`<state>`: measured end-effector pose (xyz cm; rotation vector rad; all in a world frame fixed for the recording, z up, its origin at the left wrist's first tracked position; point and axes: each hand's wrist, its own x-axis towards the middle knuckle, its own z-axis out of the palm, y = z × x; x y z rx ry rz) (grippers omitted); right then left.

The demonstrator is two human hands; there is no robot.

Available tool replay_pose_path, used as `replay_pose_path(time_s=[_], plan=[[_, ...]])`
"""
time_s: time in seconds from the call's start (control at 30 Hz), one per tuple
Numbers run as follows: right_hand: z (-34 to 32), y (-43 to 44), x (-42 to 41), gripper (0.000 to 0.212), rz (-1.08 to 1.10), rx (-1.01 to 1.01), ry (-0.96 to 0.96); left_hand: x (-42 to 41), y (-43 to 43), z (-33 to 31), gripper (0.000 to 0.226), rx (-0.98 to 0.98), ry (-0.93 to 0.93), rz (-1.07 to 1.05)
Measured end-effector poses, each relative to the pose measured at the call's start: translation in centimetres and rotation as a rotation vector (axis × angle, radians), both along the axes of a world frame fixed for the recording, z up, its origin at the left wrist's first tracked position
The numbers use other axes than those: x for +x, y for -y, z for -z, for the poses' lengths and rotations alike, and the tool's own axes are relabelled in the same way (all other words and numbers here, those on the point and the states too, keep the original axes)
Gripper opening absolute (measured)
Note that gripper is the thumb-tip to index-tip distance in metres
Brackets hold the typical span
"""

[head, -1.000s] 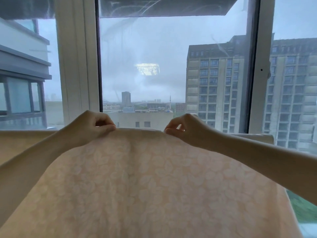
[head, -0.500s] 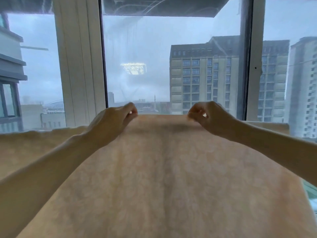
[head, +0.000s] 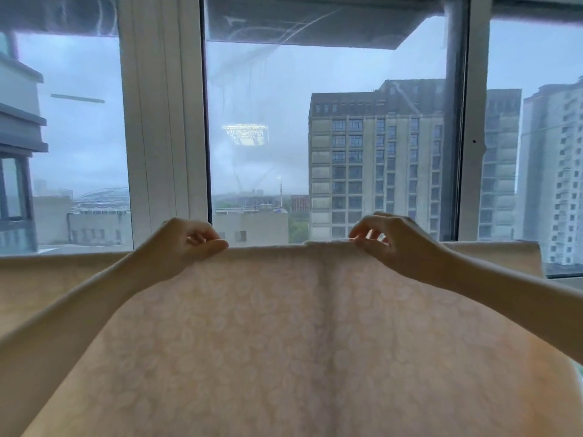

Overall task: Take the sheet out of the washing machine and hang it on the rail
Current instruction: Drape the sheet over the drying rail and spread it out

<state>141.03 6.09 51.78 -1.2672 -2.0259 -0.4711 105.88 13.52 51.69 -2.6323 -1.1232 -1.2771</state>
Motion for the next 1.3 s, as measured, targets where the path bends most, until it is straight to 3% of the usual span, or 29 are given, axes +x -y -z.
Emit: replay_pose_path(time_s=[0.1,0.2,0.4,0.57,0.7,0.83,0.97,1.17,1.3], plan=[[0.0,-0.9,-1.3,0.011,-0.058,-0.009,0.025,-1.9,0.3,-0.7,0.019,-0.094,-0.011,-0.018],[-0.2,-1.6,-2.3,0.004,-0.078,-0.005,-0.018,-2.5,0.5,-0.5,0.004,-0.068,0.002,-0.062],[-0.9,-2.4,-3.8,0.003,-0.035,-0.028,-0.083,-1.1,0.3,-0.4,0.014,-0.009,-0.019,-0.164],[-3.9,-4.9,-4.1,0.014,0.016,0.027,-0.290,0.6,-0.7,-2.8,0.010,0.122,0.151,-0.236],[-2.4,-6.6,-3.5,0.013,0.059,-0.229,-0.171,-0.2,-2.2,-1.6,0.009,-0.084,-0.044,-0.241],[-2.1,-7.0,-3.2,0.023,0.011,-0.435,-0.124,-2.1,-2.2,-1.2,0.006,-0.121,-0.029,-0.199],[-1.9,-6.2,-6.3,0.031,-0.071,-0.337,0.034,-4.2,-1.9,-1.0,0.015,-0.105,-0.073,-0.194],[-1.0,-5.5,-13.0,0.037,-0.150,-0.191,0.160,-9.4,-1.8,-0.5,0.049,-0.102,-0.091,-0.219],[-0.8,-5.8,-16.9,0.034,-0.170,-0.178,0.160,-13.9,-1.5,-0.4,0.043,-0.143,-0.083,-0.174]])
